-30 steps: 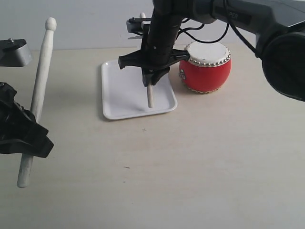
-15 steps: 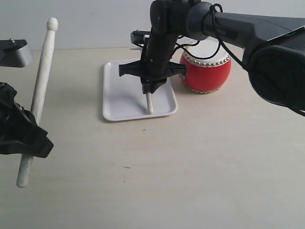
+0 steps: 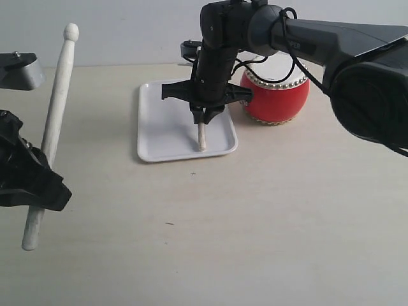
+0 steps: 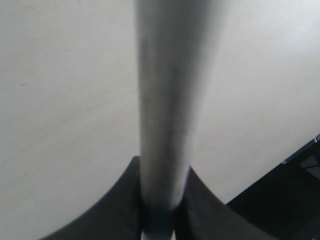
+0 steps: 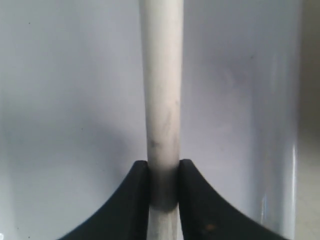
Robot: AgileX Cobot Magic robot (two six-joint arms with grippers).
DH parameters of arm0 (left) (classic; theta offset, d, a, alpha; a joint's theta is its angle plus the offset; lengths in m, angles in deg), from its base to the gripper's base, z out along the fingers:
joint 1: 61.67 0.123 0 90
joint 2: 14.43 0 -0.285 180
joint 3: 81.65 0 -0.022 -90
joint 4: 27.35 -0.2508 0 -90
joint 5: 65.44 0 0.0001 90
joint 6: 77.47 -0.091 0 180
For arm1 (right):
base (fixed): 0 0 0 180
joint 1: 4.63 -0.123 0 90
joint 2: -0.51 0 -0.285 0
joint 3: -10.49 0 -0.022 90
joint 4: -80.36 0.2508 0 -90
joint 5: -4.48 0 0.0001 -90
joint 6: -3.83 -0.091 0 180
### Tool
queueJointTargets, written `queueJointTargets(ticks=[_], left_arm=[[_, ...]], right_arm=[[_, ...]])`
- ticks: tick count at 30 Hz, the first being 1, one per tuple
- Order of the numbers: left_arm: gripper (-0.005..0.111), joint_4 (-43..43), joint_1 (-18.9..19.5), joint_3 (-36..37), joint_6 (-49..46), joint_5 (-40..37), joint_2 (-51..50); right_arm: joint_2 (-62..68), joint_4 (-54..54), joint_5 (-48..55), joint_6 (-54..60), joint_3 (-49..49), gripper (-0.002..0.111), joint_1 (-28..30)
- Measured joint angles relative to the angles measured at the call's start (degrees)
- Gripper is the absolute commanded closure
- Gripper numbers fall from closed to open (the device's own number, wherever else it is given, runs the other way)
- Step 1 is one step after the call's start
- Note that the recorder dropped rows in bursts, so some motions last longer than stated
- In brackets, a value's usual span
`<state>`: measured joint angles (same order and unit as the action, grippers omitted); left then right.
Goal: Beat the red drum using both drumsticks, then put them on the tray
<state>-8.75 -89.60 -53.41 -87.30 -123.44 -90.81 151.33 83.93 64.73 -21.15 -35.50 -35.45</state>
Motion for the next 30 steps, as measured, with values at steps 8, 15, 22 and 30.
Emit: queueJointTargets(ticks=[8,15,22,30], left_arm=[[0.107,0.1,0.0,0.0,0.0,0.0,0.0],[0.107,5.8,3.0,0.0,-2.8,0.5,-0.1],[0.107,31.0,23.4,0.0,-24.4,-6.7,-7.0],[0.107,45.0,31.4,0.0,-37.0,-11.4,-10.1]], right_arm=[[0.3,-0.3,0.0,-0.1,0.0,0.069,0.0],[-1.6,5.8,5.0,6.2,0.0,0.068,0.0],[-14.6,11.8,9.2,26.1,0.0,0.068,0.0],[-18.6,35.0,9.7,37.7,0.1,0.068,0.0]])
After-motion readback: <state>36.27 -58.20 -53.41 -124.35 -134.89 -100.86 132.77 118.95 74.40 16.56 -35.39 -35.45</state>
